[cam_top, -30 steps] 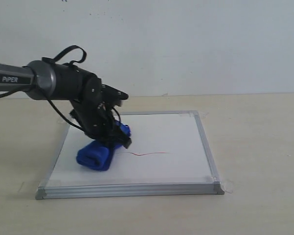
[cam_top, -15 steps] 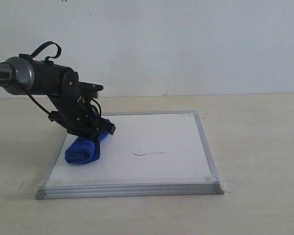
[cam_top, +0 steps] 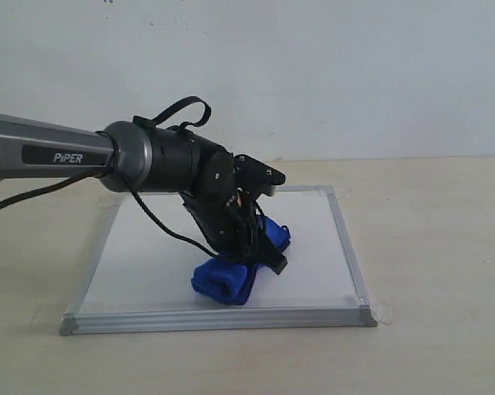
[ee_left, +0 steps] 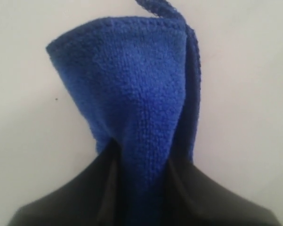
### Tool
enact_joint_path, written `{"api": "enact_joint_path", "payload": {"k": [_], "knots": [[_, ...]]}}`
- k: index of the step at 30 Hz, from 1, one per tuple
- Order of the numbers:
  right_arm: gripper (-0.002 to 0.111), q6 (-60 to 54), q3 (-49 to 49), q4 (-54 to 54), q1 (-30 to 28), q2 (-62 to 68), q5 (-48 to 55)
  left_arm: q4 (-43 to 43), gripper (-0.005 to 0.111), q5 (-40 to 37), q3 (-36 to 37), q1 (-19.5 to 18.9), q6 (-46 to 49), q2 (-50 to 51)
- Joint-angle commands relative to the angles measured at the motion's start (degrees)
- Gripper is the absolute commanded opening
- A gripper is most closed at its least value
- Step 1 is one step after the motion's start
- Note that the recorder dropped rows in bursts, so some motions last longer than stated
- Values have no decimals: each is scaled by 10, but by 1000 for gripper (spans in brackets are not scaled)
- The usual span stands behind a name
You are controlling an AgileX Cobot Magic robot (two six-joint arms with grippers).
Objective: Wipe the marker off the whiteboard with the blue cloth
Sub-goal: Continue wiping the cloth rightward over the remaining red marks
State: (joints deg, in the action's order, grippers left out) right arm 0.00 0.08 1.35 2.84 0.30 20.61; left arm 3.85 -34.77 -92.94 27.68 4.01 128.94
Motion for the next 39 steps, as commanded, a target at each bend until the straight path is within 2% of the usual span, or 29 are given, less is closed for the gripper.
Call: {"api": "enact_joint_path", "payload": {"k": [1,4,6,9,12,14,20,23,26,33,35,37,39], "knots": [[1,0,-1,-4,-3,-3,-1,94,4,-40,9,-45,-91,14],[1,0,-1,-4,-3,-3,-1,136,4,-72,9,-92,-124,14],[1,0,-1,-4,-3,-3,-1,132,4,-85,9,-120,-139,14],[1,0,-1,-4,-3,-3,-1,87,4,-87,9,-131,-113,14],[1,0,-1,-4,-3,-3,-1,15,4,-79,9,-112,-45,14],[1,0,-1,-4,-3,-3,-1,-7,4,-70,9,-86,-26,14],[1,0,-1,-4,-3,-3,-1,16,4,-47,9,6,15,14],[1,0,-1,-4,-3,-3,-1,34,4,-22,9,8,6,14],[1,0,-1,-4,-3,-3,-1,34,4,-14,9,-21,1,14],[1,0,-1,-4,-3,-3,-1,34,4,-74,9,-141,1,14],[1,0,-1,-4,-3,-3,-1,17,4,-77,9,-165,-10,14],[1,0,-1,-4,-3,-3,-1,-11,4,-77,9,-176,-6,14],[1,0,-1,-4,-3,-3,-1,-43,4,-75,9,-168,16,14]]}}
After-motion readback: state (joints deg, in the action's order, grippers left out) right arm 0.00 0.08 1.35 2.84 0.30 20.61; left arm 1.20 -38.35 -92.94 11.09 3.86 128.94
